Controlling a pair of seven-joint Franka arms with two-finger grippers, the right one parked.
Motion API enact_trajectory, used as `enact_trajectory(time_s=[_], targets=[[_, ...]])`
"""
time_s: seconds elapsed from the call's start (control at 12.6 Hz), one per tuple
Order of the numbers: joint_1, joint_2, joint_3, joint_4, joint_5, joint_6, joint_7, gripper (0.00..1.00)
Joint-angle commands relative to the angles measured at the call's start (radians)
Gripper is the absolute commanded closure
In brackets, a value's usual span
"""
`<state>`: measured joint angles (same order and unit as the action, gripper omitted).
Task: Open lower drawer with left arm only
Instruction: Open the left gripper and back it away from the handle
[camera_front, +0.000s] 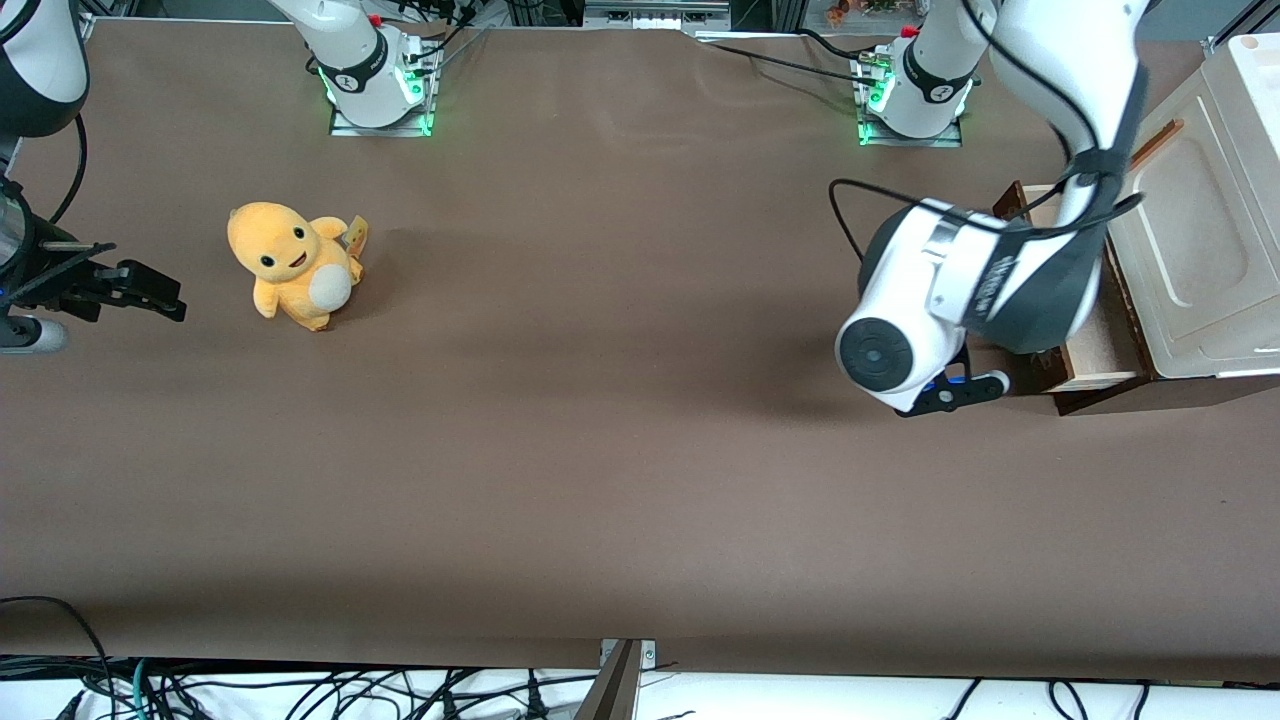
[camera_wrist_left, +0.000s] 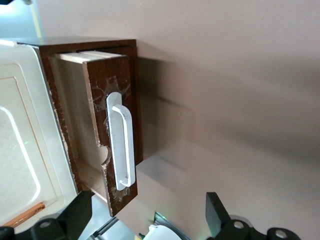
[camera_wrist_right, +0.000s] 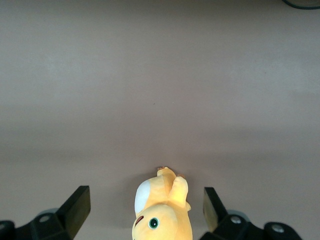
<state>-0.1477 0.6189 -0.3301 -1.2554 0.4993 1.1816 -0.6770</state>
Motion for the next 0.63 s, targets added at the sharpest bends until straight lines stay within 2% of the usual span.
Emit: enact_trajectory(time_s=[0.0, 0.24, 0.56], targets=[[0.029, -0.004, 0.008, 0.095, -0.071, -0.014, 0.107, 0.0], [0.043, -0.028, 0.054, 0.161, -0.145, -0.008, 0.175, 0.0], [0.043, -0.079, 0.13, 0.174, -0.179, -0.004, 0.31, 0.0]])
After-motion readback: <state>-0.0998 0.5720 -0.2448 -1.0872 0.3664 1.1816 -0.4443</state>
